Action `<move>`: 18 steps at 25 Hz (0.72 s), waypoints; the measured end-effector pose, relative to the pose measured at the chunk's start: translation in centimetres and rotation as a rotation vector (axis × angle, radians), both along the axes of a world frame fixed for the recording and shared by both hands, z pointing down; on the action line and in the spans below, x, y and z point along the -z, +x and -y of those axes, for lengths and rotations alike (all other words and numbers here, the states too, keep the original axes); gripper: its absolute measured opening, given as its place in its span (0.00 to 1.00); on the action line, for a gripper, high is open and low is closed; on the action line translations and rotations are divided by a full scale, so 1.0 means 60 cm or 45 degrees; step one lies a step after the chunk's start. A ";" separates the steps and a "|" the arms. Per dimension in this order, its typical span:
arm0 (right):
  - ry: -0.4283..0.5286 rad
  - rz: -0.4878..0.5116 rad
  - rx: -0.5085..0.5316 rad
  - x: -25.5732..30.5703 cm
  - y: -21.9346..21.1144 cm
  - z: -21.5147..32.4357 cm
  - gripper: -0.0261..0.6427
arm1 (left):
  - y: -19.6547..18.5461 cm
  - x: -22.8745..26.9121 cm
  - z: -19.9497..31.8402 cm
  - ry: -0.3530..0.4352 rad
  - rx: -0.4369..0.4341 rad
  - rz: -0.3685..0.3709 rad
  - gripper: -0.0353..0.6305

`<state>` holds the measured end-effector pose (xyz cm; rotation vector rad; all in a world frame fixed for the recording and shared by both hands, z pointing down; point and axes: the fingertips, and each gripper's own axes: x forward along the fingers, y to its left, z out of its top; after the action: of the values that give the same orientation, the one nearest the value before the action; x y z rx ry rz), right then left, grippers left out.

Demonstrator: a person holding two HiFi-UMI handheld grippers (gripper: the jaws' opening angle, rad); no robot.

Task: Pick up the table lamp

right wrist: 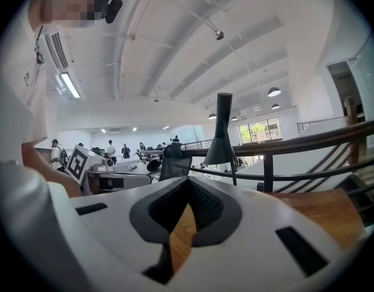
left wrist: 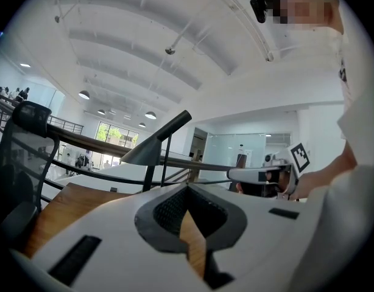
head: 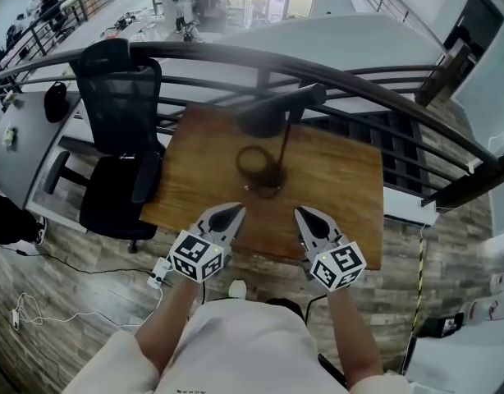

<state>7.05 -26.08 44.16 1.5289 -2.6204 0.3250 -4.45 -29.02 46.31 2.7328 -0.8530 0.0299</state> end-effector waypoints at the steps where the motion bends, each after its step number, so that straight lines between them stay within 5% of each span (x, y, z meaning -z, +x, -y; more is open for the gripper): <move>1: 0.006 0.000 -0.008 0.001 0.000 0.006 0.06 | -0.001 -0.001 0.005 0.005 -0.003 0.000 0.06; 18: -0.012 -0.022 -0.034 -0.051 0.007 0.126 0.06 | 0.003 -0.025 0.041 -0.001 0.025 0.019 0.06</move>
<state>7.46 -33.66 47.19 1.5579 -2.5837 0.3237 -4.28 -31.46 47.81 2.7262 -0.8835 0.0466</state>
